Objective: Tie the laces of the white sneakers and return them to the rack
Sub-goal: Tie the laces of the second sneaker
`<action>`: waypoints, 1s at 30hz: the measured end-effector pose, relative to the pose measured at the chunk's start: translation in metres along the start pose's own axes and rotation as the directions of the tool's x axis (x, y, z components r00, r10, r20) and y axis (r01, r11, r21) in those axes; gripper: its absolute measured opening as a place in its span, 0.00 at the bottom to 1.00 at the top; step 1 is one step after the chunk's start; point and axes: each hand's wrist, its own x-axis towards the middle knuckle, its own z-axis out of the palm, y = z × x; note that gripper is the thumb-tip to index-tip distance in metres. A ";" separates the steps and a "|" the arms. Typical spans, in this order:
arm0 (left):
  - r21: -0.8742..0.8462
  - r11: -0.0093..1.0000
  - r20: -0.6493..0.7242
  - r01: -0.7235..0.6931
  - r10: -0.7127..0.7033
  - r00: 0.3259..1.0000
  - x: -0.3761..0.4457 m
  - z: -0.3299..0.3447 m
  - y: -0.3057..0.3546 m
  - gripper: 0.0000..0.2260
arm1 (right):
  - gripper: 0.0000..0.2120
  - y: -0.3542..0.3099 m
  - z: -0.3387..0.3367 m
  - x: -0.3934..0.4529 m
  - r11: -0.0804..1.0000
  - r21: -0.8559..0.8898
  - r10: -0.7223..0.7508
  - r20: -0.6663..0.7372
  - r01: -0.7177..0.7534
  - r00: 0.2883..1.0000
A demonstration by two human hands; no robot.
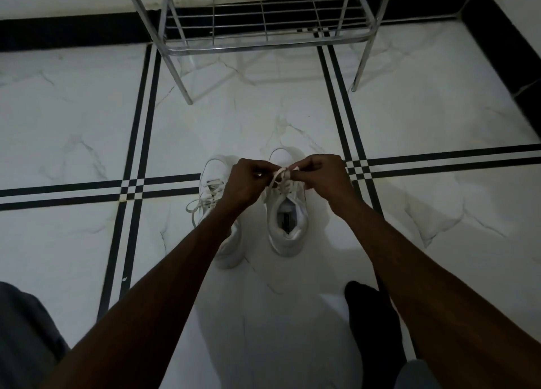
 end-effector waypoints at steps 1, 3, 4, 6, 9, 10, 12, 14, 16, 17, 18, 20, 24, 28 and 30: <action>0.056 0.998 -0.047 0.013 -0.010 0.999 -0.001 -0.002 -0.001 0.09 | 0.12 0.000 -0.006 -0.002 0.997 0.045 0.064 0.021 -0.065 0.998; 0.201 0.979 -0.117 0.038 -0.014 0.993 -0.006 -0.006 -0.005 0.08 | 0.15 0.009 -0.022 -0.007 0.962 0.158 0.222 0.032 -0.224 0.974; 0.272 0.961 -0.128 0.055 -0.021 0.992 -0.010 -0.010 -0.009 0.07 | 0.17 0.017 -0.031 -0.010 0.931 0.206 0.305 0.021 -0.302 0.952; 0.437 0.898 -0.135 0.057 0.003 0.991 -0.021 -0.016 -0.017 0.07 | 0.19 0.032 -0.042 -0.018 0.865 0.246 0.451 0.001 -0.438 0.892; 0.594 0.804 -0.137 0.002 0.098 0.986 -0.034 -0.010 -0.019 0.10 | 0.20 0.039 -0.041 -0.022 0.799 0.298 0.543 0.012 -0.522 0.839; 0.626 0.780 -0.134 -0.009 0.118 0.984 -0.035 -0.007 -0.018 0.12 | 0.19 0.037 -0.040 -0.021 0.795 0.311 0.545 0.012 -0.521 0.839; 0.634 0.773 -0.152 0.021 0.099 0.983 -0.034 -0.004 -0.017 0.12 | 0.11 0.033 -0.038 -0.019 0.846 0.251 0.491 -0.020 -0.471 0.871; 0.539 0.840 -0.207 0.064 0.059 0.977 -0.034 -0.004 -0.017 0.08 | 0.08 0.028 -0.038 -0.016 0.916 0.114 0.393 -0.069 -0.384 0.917; 0.395 0.917 -0.269 0.056 0.057 0.961 -0.036 -0.004 -0.014 0.06 | 0.09 0.026 -0.040 -0.014 0.940 0.058 0.338 -0.053 -0.335 0.940; 0.327 0.944 -0.289 0.048 0.052 0.956 -0.038 -0.004 -0.012 0.05 | 0.09 0.025 -0.042 -0.012 0.948 0.051 0.316 -0.031 -0.315 0.948; 0.275 0.960 -0.292 0.044 0.040 0.956 -0.037 -0.002 -0.010 0.04 | 0.10 0.025 -0.045 -0.010 0.957 0.036 0.289 -0.011 -0.289 0.957; 0.238 0.970 -0.285 0.044 0.027 0.958 -0.036 -0.003 -0.009 0.04 | 0.09 0.026 -0.052 -0.007 0.978 -0.036 0.209 0.025 -0.208 0.978; 0.290 0.956 -0.287 0.042 0.045 0.957 -0.035 -0.009 -0.018 0.06 | 0.07 0.032 -0.059 -0.005 0.945 -0.323 -0.037 0.075 0.059 0.996; 0.495 0.867 -0.254 0.059 0.079 0.964 -0.038 -0.013 -0.018 0.06 | 0.04 0.039 -0.057 -0.002 0.830 -0.525 -0.187 0.060 0.190 0.981; 0.561 0.827 -0.232 0.032 0.119 0.965 -0.038 -0.014 -0.022 0.07 | 0.04 0.042 -0.055 -0.001 0.776 -0.587 -0.245 0.056 0.230 0.968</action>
